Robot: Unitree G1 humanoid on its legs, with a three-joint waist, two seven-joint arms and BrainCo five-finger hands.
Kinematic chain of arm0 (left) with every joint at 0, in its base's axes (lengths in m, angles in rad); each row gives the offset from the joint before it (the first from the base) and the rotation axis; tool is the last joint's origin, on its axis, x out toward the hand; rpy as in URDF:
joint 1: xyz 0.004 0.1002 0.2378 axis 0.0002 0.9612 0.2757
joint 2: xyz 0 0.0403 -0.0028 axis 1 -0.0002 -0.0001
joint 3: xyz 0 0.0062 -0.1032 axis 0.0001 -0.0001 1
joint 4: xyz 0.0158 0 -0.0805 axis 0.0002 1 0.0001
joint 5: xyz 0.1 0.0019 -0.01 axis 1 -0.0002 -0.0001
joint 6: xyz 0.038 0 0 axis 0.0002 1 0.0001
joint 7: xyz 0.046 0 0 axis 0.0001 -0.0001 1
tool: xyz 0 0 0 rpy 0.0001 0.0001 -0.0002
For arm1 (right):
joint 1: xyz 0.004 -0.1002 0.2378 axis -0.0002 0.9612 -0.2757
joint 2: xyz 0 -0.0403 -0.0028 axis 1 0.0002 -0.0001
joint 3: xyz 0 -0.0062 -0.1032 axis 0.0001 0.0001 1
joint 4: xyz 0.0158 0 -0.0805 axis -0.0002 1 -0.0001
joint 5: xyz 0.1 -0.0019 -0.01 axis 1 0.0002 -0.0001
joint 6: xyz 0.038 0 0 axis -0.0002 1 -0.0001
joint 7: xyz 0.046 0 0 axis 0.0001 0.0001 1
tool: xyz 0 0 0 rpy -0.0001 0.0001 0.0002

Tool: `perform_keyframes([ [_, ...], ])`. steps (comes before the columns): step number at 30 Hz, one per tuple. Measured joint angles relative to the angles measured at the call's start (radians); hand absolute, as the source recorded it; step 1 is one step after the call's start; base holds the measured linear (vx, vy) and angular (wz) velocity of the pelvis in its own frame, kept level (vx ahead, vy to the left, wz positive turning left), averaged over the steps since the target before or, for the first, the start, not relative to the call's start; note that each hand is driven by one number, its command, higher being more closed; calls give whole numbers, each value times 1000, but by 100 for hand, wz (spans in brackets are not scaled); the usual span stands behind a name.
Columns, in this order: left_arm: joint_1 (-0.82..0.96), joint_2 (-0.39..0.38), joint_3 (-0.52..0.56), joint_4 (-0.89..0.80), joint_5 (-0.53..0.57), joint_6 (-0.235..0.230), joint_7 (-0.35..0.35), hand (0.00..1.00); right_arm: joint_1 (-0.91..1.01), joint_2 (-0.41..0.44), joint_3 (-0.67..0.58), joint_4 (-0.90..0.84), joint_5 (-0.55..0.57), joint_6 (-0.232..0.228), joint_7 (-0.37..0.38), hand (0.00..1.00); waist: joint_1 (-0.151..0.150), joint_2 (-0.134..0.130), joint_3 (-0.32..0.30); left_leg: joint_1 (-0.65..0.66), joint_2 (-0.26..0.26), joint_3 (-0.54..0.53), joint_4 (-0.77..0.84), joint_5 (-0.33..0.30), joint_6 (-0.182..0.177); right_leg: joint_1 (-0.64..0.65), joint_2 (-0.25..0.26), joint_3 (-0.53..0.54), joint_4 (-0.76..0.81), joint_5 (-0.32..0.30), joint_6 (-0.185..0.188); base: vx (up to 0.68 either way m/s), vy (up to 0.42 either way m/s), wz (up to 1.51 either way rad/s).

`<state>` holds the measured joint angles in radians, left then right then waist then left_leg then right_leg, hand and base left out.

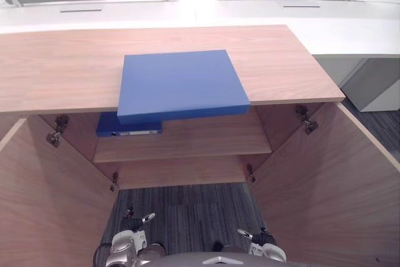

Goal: Walk over to the cabinet, pick up the folder, carry it to the office cabinet, place the folder inside the office cabinet, then close the office cabinet door

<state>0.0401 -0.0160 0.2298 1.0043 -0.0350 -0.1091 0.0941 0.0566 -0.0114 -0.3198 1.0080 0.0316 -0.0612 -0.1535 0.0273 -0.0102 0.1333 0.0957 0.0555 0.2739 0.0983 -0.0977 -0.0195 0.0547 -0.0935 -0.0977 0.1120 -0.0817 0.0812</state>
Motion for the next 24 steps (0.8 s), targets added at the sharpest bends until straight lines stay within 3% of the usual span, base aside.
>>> perform_keyframes([
  [3, 3, 6, -38, 0, -1, 0, 4, 0, -16, -16, -2, 30, 0, -1, 0, 0, -2, 17, -2, -5, -9, -34, -30, 27, 7, 10, 1, -11, -38, 24, -3, 9, 7, 8],
  [9, 25, 18, -93, -59, -1, -5, 25, 0, -20, -20, 3, 43, -1, -1, -4, 0, -3, 19, -4, 14, -10, -84, -84, 67, 7, 36, 12, -44, -75, 45, -15, -44, -36, 17],
  [17, 214, 42, -120, -698, -2, -61, 118, 0, -8, -31, 65, 17, -1, -4, -32, 0, 3, 18, -3, 16, -15, -110, -121, 92, -1, 34, 11, -51, -101, 67, -19, -95, -8, 5],
  [24, 278, 44, -117, -1036, -1, -113, 164, 0, 41, -32, 105, -50, 0, -9, -33, 0, 12, 18, -9, 29, -12, -124, -139, 101, -6, 47, 11, -61, -104, 62, -10, -15, -8, 4],
])
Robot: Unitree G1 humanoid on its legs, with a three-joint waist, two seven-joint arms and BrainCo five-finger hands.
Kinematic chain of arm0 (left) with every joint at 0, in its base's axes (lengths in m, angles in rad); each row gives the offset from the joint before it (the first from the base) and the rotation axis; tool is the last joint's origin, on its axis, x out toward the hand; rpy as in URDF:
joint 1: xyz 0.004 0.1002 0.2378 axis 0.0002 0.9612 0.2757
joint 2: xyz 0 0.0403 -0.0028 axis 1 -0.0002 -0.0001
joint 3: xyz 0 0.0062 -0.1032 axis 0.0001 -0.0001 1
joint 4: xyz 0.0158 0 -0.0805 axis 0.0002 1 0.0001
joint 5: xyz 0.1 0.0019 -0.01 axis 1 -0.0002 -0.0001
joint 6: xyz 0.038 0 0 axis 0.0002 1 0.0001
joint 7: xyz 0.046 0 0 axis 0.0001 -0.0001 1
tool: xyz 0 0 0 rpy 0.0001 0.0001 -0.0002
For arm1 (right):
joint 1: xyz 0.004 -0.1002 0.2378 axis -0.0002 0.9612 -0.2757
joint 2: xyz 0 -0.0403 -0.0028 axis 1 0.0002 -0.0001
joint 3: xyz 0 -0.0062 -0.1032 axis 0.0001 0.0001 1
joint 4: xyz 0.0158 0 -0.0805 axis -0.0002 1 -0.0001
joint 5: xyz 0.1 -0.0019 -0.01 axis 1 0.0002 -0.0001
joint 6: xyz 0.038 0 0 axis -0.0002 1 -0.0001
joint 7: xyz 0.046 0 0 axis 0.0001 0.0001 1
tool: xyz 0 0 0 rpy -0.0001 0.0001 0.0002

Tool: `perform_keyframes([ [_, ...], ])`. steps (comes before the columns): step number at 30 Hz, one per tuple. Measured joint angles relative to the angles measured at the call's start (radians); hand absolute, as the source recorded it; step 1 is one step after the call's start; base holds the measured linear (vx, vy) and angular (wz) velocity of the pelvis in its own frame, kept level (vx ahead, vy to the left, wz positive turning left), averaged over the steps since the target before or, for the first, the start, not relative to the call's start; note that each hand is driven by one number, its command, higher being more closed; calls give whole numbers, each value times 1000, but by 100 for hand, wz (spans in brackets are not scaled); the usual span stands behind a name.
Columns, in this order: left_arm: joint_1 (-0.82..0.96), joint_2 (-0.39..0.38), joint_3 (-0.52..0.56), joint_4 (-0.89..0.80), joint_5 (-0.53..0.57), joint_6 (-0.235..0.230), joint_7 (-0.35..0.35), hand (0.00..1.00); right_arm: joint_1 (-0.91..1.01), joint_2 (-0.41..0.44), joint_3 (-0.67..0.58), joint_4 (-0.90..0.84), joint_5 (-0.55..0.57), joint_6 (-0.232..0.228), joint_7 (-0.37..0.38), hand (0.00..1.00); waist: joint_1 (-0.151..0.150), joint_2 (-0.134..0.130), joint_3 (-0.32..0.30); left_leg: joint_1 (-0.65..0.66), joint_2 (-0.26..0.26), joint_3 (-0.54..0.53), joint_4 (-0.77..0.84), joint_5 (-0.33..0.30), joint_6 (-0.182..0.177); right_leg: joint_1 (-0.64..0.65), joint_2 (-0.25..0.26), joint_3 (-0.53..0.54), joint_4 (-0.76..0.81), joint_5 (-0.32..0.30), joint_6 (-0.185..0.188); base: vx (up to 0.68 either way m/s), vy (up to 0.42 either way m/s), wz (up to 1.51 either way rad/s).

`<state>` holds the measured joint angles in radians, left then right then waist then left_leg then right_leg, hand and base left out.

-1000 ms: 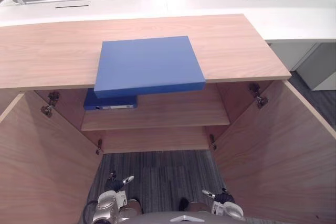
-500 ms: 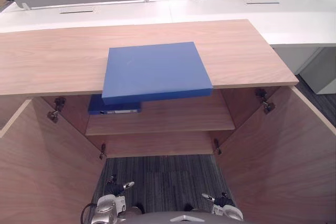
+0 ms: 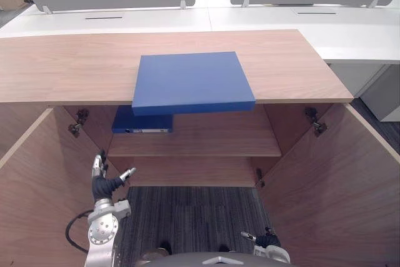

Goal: Walk over to the cabinet, pick up the folder, carry it to the office cabinet, place the folder inside the office cabinet, then close the office cabinet door

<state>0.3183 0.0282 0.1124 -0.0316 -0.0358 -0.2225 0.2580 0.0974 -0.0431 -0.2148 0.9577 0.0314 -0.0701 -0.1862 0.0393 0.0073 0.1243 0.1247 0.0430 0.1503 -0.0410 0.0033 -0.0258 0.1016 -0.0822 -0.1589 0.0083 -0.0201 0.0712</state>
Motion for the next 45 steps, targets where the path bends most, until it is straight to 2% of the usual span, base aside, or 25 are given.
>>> perform_keyframes([
  [6, 2, 21, -32, -208, 53, -40, 47, 0, 14, 1, 17, 3, 0, -5, 0, 0, 6, -4, -30, -2, 1, -12, 3, 0, 4, 7, 1, -11, 8, -3, 0, 51, -8, 6],
  [9, -6, 60, -63, -296, 113, -59, 67, 0, 13, -3, 25, 7, 0, -14, 1, 0, 7, -3, -30, -1, 2, -12, 5, 0, 4, 8, 4, -7, 11, -5, -2, 12, -2, -1],
  [16, -39, 168, -77, -390, 348, -61, 110, 0, -11, -12, 47, 55, -1, -18, 2, 0, -3, -2, -31, 18, 1, -14, 9, -3, 6, 30, 4, 1, 20, -12, -6, -45, -7, -1],
  [21, -80, 238, -104, -387, 516, -53, 129, 0, -22, -27, 72, 74, -1, -22, 3, 0, -13, 4, -45, 32, -3, -16, 1, 0, 5, 20, 3, 6, 26, -20, -11, -47, -4, 0],
  [24, -156, 274, -159, -344, 636, -23, 156, 0, -24, -41, 83, 80, 0, -22, 3, 0, -18, 6, -51, 34, -9, -31, -15, 9, 6, 20, 3, 5, 13, -11, -12, -22, -5, 0],
  [25, -164, 276, -163, -337, 644, -20, 156, 0, -25, -43, 85, 80, 0, -22, 3, 0, -20, 7, -52, 34, -10, -33, -16, 11, 8, 21, 3, 5, 12, -10, -12, 0, 0, 0],
  [29, -268, 318, -212, -236, 755, 24, 157, 0, -30, -51, 90, 80, 0, -21, 3, 0, -49, 5, -52, 34, -16, -37, -25, 14, 11, 25, 2, 8, -13, 5, -9, 2, 4, -4],
  [35, -379, 350, -287, -159, 842, 54, 155, 0, -31, -63, 90, 81, -1, -13, 3, 0, -76, 2, -54, 37, -22, -33, -34, 16, 16, 42, 2, 15, -60, 38, -5, 23, 8, -5],
  [45, -494, 362, -355, -34, 917, 87, 152, 0, -9, -78, 92, 84, -1, 2, 4, 0, -120, 5, -54, 55, -22, -1, -35, 2, 15, 54, 4, 46, -88, 52, -11, -12, -4, -11],
])
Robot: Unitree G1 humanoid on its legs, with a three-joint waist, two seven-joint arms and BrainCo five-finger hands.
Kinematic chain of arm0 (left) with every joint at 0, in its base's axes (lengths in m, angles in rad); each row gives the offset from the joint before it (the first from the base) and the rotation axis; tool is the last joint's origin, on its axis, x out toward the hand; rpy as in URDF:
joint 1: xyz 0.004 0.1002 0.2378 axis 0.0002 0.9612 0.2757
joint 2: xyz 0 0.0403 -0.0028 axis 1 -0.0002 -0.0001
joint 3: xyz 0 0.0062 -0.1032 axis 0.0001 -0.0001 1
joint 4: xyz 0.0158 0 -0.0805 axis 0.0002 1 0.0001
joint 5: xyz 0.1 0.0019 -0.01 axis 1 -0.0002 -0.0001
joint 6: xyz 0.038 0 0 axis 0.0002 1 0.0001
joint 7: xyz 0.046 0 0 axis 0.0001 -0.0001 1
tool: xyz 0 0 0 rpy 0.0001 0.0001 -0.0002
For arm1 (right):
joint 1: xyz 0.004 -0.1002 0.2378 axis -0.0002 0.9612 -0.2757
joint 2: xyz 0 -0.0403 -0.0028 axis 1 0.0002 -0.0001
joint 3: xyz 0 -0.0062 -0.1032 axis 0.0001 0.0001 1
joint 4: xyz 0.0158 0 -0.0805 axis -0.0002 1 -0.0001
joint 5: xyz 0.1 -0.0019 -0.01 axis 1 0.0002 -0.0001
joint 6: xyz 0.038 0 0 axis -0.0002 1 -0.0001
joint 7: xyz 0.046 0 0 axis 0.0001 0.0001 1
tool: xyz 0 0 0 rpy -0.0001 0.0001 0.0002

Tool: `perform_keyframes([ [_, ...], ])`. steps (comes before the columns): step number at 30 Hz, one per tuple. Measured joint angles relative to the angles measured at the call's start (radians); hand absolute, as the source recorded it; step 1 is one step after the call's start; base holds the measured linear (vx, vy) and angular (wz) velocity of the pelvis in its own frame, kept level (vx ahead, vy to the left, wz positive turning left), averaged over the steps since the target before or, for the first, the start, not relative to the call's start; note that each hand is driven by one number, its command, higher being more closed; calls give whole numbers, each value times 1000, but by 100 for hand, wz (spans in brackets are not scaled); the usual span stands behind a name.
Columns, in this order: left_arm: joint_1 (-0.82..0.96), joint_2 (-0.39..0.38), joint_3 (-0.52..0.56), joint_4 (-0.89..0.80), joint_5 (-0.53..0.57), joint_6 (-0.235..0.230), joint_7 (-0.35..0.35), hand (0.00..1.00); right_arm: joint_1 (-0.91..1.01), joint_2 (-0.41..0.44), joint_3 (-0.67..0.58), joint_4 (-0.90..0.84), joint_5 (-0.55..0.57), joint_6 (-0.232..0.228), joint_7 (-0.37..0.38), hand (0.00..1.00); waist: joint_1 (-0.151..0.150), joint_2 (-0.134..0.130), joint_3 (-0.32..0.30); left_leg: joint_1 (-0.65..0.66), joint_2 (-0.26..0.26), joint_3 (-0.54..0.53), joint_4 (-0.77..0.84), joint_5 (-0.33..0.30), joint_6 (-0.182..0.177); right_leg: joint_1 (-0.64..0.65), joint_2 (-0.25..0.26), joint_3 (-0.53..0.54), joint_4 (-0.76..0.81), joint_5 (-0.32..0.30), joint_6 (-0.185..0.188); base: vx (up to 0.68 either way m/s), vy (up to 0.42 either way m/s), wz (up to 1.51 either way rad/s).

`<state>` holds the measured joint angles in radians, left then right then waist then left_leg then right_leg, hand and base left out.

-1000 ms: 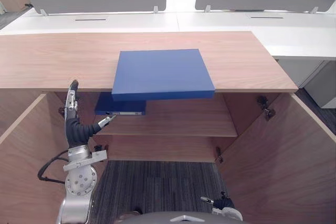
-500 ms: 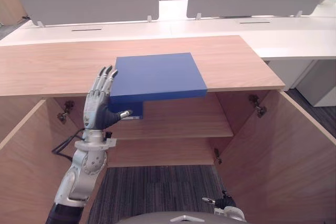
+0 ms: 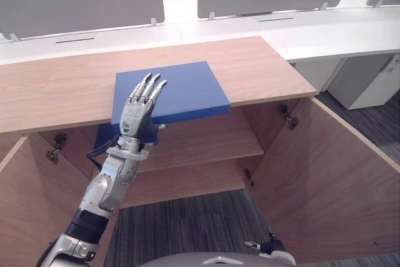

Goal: Walk over to the cabinet, pick up the folder, carry it to the office cabinet, place the folder inside the office cabinet, then close the office cabinet door

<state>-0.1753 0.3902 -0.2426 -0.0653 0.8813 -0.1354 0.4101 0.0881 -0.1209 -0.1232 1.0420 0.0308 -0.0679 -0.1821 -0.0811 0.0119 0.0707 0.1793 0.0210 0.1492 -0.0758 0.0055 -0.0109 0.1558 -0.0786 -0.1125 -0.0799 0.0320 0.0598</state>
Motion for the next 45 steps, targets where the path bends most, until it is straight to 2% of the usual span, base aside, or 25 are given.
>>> perform_keyframes([
  [2, 0, 3, -4, 16, 17, 7, -3, 0, 2, -1, 0, 1, 0, 6, 0, 0, -11, 0, 0, 1, 0, 6, 0, -1, 0, -2, 0, 7, 0, 3, 3, -22, -14, -8],
  [8, -23, 3, -37, 55, 43, 14, -7, 0, 3, -2, -1, 5, 0, 7, 0, 0, -13, 0, 0, 7, -1, 16, 0, -4, 0, -2, -1, 16, -4, 7, 9, -13, -8, -5],
  [14, -31, 3, -37, 97, 69, 40, -9, 0, 3, -2, -5, 5, 0, 7, 0, 0, -31, -1, 0, 7, -2, 16, 0, -4, 0, -2, -2, 16, -6, 7, 10, 0, 0, 0],
  [29, -34, 2, -31, 161, 175, 95, -9, 0, 7, 0, -19, 6, 1, 7, 5, 0, -31, -5, 0, 7, -2, 15, 0, -4, 0, -2, -2, 15, -5, 9, 12, -2, -1, 0],
  [30, -34, 2, -31, 162, 183, 96, -9, 100, 7, 1, -19, 6, 1, 7, 7, 0, -31, -7, -1, 7, -2, 15, 0, -4, 0, -2, -2, 14, -5, 9, 13, 0, 0, 0],
  [45, -34, -11, 65, 155, 190, 113, 16, 100, 20, 11, -23, 5, 4, 7, 30, 0, -29, -17, -4, 15, -2, 15, 0, -4, 0, 6, -2, 15, -7, 9, 14, 0, 0, 0],
])
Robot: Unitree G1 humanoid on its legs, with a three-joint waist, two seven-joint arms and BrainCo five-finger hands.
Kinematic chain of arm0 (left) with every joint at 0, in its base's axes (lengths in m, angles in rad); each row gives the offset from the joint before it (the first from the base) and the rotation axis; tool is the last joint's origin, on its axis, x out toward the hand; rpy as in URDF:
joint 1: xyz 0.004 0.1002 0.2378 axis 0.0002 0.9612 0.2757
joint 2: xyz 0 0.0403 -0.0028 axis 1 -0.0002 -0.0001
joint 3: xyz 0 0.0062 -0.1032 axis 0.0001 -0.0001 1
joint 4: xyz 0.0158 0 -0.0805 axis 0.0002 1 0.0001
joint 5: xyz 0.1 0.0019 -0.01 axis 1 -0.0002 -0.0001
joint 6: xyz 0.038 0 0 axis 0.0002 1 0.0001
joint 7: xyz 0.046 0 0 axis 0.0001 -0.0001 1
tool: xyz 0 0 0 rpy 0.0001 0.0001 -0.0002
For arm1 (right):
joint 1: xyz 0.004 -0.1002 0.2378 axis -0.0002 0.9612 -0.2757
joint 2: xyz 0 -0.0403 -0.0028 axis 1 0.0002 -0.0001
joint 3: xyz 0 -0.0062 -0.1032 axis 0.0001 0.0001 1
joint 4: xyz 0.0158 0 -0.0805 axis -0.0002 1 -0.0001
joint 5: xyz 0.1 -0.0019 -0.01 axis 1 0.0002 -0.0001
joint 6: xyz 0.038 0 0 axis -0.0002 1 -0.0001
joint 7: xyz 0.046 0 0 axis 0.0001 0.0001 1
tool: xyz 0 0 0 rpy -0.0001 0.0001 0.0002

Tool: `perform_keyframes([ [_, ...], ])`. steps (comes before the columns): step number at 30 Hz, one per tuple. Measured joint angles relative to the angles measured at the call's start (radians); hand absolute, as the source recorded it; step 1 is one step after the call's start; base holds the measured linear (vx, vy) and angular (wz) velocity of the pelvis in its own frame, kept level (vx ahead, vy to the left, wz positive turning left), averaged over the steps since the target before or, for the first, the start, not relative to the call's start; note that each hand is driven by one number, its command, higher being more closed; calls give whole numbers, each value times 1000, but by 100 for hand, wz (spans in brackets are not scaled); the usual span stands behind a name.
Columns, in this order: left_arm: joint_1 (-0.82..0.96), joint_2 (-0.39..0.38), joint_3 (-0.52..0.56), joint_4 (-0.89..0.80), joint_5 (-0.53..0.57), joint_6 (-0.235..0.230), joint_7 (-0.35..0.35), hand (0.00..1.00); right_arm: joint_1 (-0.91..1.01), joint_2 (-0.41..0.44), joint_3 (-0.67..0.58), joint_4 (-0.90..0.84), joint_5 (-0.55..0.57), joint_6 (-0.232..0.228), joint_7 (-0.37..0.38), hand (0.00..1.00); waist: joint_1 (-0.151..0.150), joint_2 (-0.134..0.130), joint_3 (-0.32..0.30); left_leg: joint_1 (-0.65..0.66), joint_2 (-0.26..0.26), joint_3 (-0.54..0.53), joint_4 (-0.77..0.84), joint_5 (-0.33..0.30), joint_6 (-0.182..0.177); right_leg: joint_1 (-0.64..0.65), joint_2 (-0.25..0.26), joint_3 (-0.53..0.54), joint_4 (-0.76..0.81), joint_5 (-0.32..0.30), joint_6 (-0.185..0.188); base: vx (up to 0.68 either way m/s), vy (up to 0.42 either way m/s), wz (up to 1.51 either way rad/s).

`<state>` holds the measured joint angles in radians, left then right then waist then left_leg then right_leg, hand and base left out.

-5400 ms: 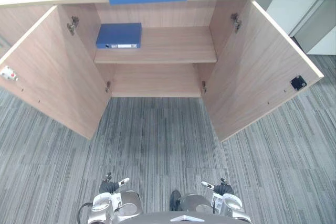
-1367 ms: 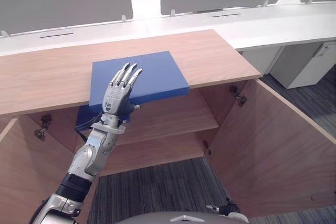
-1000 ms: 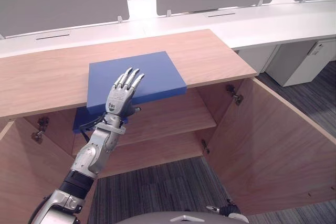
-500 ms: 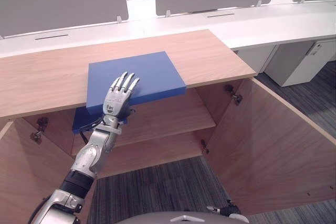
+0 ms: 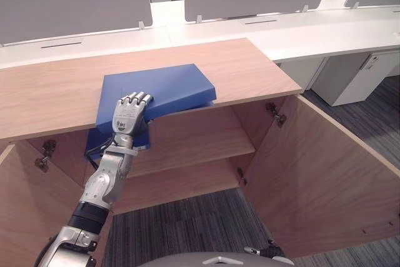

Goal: Walk over to the cabinet, pick up the folder, carry it to the office cabinet, place the folder inside the office cabinet, then close the office cabinet door

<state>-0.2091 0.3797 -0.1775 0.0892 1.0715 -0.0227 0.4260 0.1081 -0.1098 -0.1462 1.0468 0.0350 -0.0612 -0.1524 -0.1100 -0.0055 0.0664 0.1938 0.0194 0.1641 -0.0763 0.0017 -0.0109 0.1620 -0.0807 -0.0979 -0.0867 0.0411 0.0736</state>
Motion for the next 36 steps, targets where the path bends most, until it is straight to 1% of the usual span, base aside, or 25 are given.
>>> perform_keyframes([
  [2, 0, -6, 20, 0, -1, -1, 8, 100, 4, 0, -2, 0, 0, 0, 0, 0, 0, -1, 0, 0, 0, 0, 0, 0, 0, 0, 0, 0, 0, 0, 0, 0, 0, 0],
  [6, 1, -7, 24, -7, -9, 0, 13, 100, 6, 0, -1, 0, 1, 0, 0, 0, 0, -1, -1, 0, 0, 0, 0, 0, 0, 0, 0, 1, 0, 0, 0, 0, 0, 0],
  [11, 48, -22, 19, -96, -11, -1, 9, 100, 8, 0, -1, 0, 6, 0, 0, 0, 1, -2, -1, 0, 0, -1, 0, -1, 1, 0, 0, 0, 0, -1, 1, 0, 0, 0],
  [13, 71, -35, -3, -138, -24, -12, 5, 100, 8, -2, 2, 0, 6, 0, 0, 0, 3, -2, -1, 0, -1, -1, 0, -1, 1, 0, -1, 0, 0, -1, 2, 0, 0, 0],
  [14, 86, -38, -32, -170, -34, -22, 5, 100, 8, -3, 6, 0, 6, 0, 0, 0, 5, -2, -1, -1, -2, -2, 0, -1, 2, 0, -2, -1, 0, -2, 2, 0, 0, 0],
  [16, 96, -44, -88, -215, -55, -47, 4, 100, 8, -4, 9, 0, 6, 0, -1, 0, 10, -1, -1, -1, -2, -3, 0, -1, 2, 0, -3, -1, 1, -2, 3, 0, 0, 0],
  [18, 99, -57, -144, -258, -86, -86, 1, 100, 8, -7, 21, 0, 6, 0, -1, 0, 13, -1, -1, -1, -3, -3, 0, -1, 2, 0, -3, -1, 2, -2, 3, 0, 0, 0],
  [20, 122, -84, -186, -316, -129, -138, -5, 100, 6, -9, 27, 0, 7, -1, -2, 0, 12, 2, -3, 0, -3, -2, -1, -2, 2, 0, -4, 0, 3, -2, 3, 0, 0, 0],
  [23, 141, -116, -223, -354, -199, -177, -13, 100, 6, -17, 49, 1, 6, -1, -5, 0, 11, 8, -7, 0, -3, -1, -1, -2, 2, -1, -3, 1, 5, -2, 3, 0, 0, 0],
  [24, 146, -121, -224, -359, -217, -183, -14, 100, 6, -18, 53, 1, 6, -1, -5, 0, 12, 9, -7, 0, -3, -1, -1, -2, 2, -1, -3, 2, 6, -2, 3, 0, 0, -4],
  [26, 179, -154, -226, -410, -289, -186, -16, 100, 6, -22, 65, 15, 7, -2, -12, 0, 18, 14, -14, -7, -1, 8, -1, -9, -7, -15, -3, 16, 12, -6, 4, 0, 0, -10],
  [27, 188, -161, -226, -426, -306, -186, -16, 100, 6, -21, 65, 21, 7, -2, -12, 0, 20, 15, -15, -8, -1, 11, 0, -9, -7, -20, -3, 20, 16, -7, 6, -5, -3, -15],
  [28, 205, -172, -226, -456, -348, -187, -16, 100, 5, -22, 65, 30, 7, -2, -20, 0, 27, 18, -17, -8, 0, 18, 0, -9, -6, -26, -2, 29, 21, -8, 6, -5, -8, -13],
  [31, 236, -196, -226, -519, -435, -194, -14, 100, 8, -21, 69, 30, 7, -2, -35, 0, 27, 17, -21, -8, 1, 23, 7, -13, 1, -27, -3, 35, 27, -9, 7, -4, -7, -7],
  [33, 249, -210, -227, -562, -516, -202, -10, 100, 8, -23, 89, 30, 8, -2, -45, 0, 29, 15, -29, -9, 2, 25, 17, -19, 3, -27, -4, 37, 32, -12, 9, -2, -5, -3],
  [34, 254, -217, -227, -587, -578, -208, -8, 100, 8, -23, 97, 30, 8, -3, -48, 0, 32, 13, -31, -13, 2, 26, 27, -25, 4, -27, -5, 38, 35, -13, 10, 0, 0, 0],
  [36, 268, -231, -226, -626, -657, -225, 9, 100, 9, -25, 106, 28, 8, -4, -51, 0, 37, 13, -35, -17, 2, 26, 29, -27, 5, -31, -6, 40, 37, -14, 11, 0, 0, 0],
])
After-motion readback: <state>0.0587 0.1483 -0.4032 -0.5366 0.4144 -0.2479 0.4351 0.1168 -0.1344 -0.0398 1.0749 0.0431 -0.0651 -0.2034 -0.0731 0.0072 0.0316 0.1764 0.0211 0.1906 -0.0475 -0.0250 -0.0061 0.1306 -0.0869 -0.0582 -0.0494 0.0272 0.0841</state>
